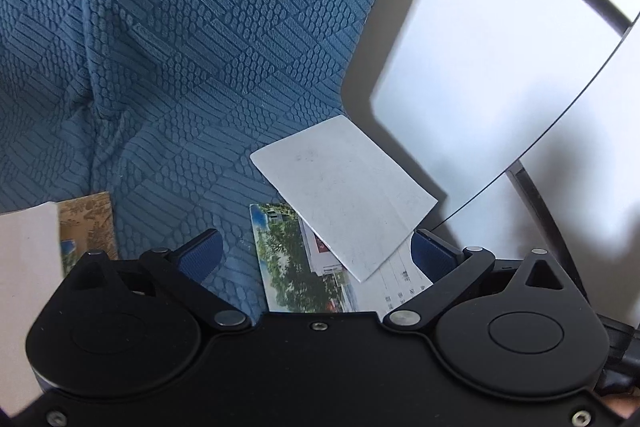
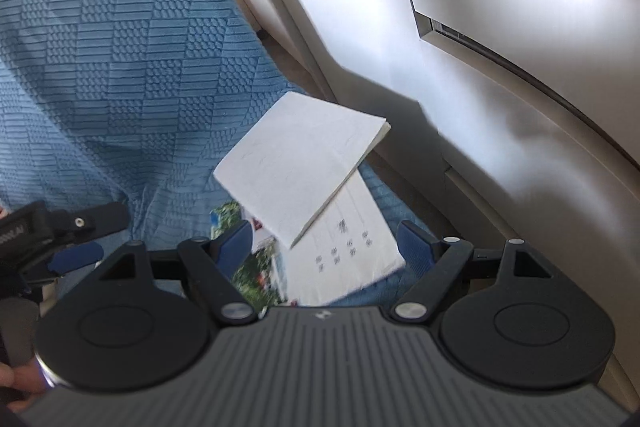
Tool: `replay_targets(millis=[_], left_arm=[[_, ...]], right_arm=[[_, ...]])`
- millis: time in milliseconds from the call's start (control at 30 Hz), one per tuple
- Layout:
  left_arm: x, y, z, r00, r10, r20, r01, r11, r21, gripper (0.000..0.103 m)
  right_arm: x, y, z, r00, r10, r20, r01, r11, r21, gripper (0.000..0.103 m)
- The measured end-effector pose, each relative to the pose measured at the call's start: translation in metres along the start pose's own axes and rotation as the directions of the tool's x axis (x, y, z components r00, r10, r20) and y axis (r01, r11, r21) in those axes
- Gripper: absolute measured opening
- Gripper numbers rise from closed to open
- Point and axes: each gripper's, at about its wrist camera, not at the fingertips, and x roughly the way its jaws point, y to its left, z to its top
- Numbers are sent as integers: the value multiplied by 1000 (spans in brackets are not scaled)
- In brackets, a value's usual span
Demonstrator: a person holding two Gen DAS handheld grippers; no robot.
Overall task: Organize objects
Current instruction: 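Lower the open left tool around the white card on the postcard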
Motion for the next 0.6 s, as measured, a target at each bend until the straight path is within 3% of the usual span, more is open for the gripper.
replay_targets(millis=[267, 367, 600], left_arm=[[57, -10, -5, 997, -40, -60, 41, 999, 5, 82], [74, -10, -9, 995, -51, -85, 50, 999, -4, 73], [107, -11, -13, 991, -69, -118, 67, 997, -24, 53]], right_arm=[[35, -15, 16, 1000, 5, 13, -6, 998, 62, 80], [49, -19, 22, 1000, 14, 10, -15, 997, 74, 67], [81, -28, 36, 1000, 12, -1, -12, 994, 106, 63]])
